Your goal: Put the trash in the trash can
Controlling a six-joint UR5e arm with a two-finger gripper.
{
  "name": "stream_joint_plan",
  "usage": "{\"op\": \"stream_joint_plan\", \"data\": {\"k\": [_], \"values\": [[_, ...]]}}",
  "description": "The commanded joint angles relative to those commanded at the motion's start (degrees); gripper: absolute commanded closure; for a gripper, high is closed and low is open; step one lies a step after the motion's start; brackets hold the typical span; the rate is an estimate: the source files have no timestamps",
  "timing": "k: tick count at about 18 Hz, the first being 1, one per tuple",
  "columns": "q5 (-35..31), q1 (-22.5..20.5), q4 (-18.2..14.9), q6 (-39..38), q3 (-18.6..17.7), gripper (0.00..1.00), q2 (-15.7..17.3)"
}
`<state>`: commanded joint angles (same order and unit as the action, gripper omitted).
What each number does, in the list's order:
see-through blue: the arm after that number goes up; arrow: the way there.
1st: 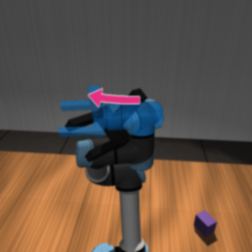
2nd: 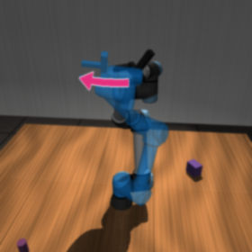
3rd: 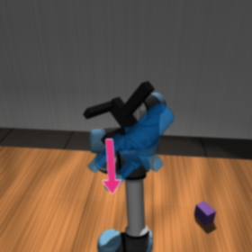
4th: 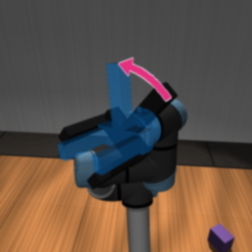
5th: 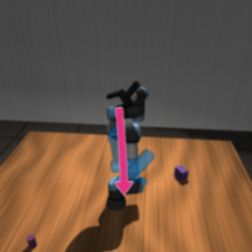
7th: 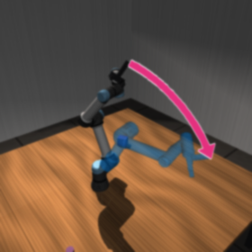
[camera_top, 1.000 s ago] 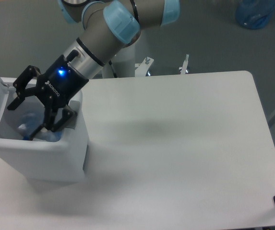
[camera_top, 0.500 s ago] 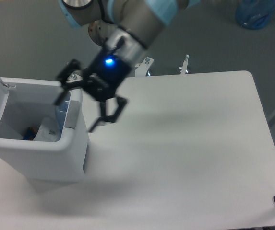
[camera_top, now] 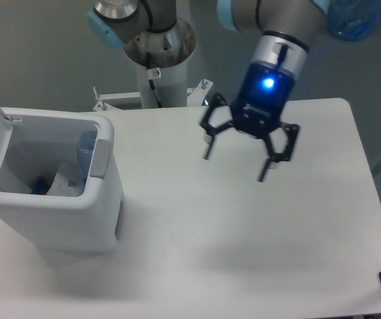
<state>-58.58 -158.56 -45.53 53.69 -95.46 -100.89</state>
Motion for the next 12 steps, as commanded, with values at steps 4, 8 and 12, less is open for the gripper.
{"op": "stream_joint_plan", "data": {"k": [4, 8, 12], "values": [[-12.0, -0.5, -0.6, 7.0, 1.9, 0.00, -5.0], [-20.2, -0.6, -6.3, 21.1, 2.4, 0.00, -4.8], [-26.8, -0.1, -12.0, 23.6, 3.9, 0.00, -5.4]]}}
